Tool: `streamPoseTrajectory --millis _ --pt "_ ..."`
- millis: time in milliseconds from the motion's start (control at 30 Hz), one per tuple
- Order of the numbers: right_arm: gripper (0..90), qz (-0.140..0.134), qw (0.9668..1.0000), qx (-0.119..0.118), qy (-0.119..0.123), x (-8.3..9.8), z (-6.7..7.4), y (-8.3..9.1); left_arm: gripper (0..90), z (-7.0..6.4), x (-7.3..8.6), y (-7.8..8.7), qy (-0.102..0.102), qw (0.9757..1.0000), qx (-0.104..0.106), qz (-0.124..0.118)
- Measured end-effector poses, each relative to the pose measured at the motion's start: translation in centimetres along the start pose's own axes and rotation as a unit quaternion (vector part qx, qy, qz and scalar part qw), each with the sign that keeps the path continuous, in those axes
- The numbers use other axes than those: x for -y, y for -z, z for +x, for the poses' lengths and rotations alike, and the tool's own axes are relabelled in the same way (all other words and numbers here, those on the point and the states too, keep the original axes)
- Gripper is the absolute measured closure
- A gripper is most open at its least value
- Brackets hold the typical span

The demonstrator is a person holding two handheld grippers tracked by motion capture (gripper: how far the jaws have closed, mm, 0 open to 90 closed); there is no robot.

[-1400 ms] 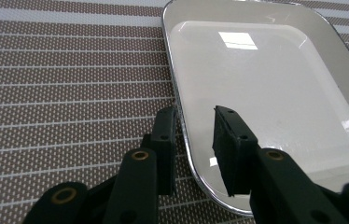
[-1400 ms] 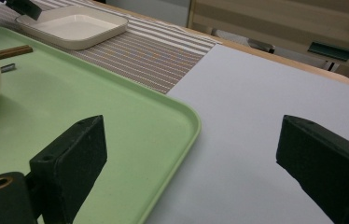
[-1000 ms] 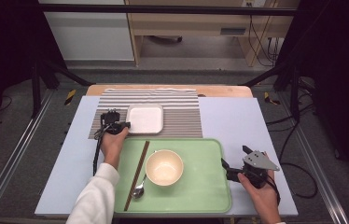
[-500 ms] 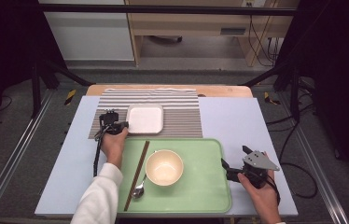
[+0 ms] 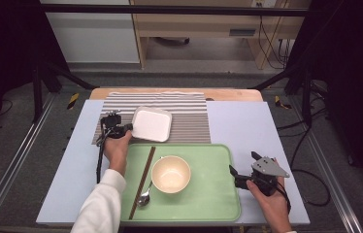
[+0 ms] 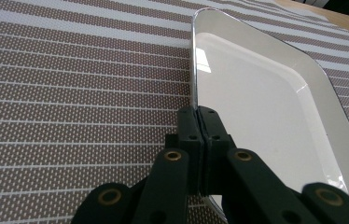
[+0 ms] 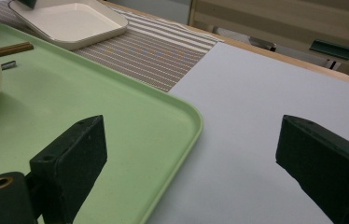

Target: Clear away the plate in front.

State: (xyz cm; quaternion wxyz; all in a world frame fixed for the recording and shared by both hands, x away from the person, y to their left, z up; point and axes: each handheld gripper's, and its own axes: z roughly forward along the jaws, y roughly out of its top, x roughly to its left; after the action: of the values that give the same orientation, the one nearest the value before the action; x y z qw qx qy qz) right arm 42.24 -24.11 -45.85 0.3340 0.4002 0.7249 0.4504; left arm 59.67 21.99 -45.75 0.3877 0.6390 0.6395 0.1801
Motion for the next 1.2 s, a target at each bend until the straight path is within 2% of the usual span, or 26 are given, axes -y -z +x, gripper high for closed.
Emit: streamPoseTrajectory --millis 367,533,700,900,1067,1200 --pt "8.7 -0.003 1.0000 0.001 -0.001 -0.1 0.0 0.0 88.9 -0.7 -0.7 1.2 0.006 0.9995 0.018 -0.026" --pt "9.3 -0.006 0.9997 0.001 -0.026 -0.5 0.2 -0.1 88.9 -1.6 -1.2 2.3 0.002 0.9986 0.034 -0.041" --pt "10.0 -0.018 0.9986 -0.004 -0.049 -2.5 0.9 -0.2 88.9 -2.5 -1.3 3.2 -0.001 0.9976 0.050 -0.047" --pt "11.7 -0.027 0.9988 -0.015 -0.038 -4.8 2.5 -0.9 88.9 -3.6 -1.3 4.1 -0.010 0.9964 0.066 -0.052" --pt "12.6 -0.031 0.9981 -0.026 -0.046 -6.0 3.5 -2.0 88.9 -4.7 -1.3 4.6 -0.021 0.9951 0.080 -0.055" --pt "12.9 -0.024 0.9983 -0.030 -0.043 -7.0 3.6 -3.3 88.9 -5.5 -1.2 4.8 -0.028 0.9940 0.090 -0.056"
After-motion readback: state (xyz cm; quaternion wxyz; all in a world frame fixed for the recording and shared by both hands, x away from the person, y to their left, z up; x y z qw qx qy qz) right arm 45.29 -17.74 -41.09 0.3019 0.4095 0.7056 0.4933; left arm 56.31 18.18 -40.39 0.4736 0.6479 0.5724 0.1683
